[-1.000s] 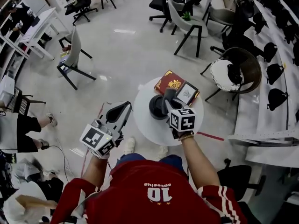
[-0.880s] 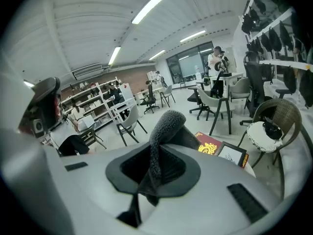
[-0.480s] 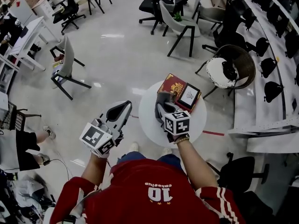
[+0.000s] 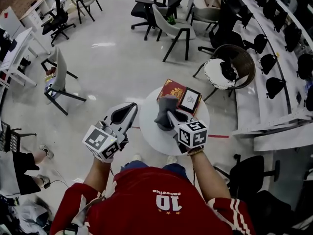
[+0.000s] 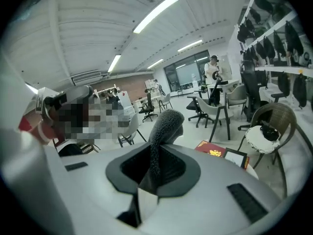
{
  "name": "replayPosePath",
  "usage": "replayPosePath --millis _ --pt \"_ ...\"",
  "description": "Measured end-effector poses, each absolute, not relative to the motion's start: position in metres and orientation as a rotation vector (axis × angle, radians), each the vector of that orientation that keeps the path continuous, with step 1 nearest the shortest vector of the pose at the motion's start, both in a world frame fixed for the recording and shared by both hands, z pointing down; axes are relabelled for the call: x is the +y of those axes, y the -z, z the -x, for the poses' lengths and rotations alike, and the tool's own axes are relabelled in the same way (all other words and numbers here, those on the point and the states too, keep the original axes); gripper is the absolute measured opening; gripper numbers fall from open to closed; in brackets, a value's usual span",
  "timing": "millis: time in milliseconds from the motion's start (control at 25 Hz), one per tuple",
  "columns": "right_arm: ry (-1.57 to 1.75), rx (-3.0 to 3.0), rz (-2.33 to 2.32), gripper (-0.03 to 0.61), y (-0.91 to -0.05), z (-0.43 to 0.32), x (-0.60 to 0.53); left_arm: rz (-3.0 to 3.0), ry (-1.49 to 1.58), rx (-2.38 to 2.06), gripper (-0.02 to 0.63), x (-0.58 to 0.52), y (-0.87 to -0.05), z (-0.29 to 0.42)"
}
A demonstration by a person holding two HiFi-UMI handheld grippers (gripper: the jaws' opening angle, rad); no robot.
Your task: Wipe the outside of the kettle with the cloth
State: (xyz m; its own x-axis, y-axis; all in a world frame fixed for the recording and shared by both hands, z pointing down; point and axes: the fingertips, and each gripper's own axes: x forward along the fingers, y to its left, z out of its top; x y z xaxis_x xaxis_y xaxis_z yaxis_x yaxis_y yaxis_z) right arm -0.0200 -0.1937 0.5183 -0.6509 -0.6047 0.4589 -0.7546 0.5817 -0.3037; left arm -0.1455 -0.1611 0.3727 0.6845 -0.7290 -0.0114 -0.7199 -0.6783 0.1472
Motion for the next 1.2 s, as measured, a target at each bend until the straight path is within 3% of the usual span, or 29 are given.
replayPosePath --millis 440,1200 --pt "-0.641 -2.377 -1.353 0.049 -0.512 -0.097 -0.203 -2.802 0.127 -1.102 0.006 -0.170 -0.373 0.109" --pt "-0.664 -2.375 -0.838 0.049 -0.599 -0.077 -0.185 -2.728 0.079 -1.232 0.006 -0.166 -0.385 0.103"
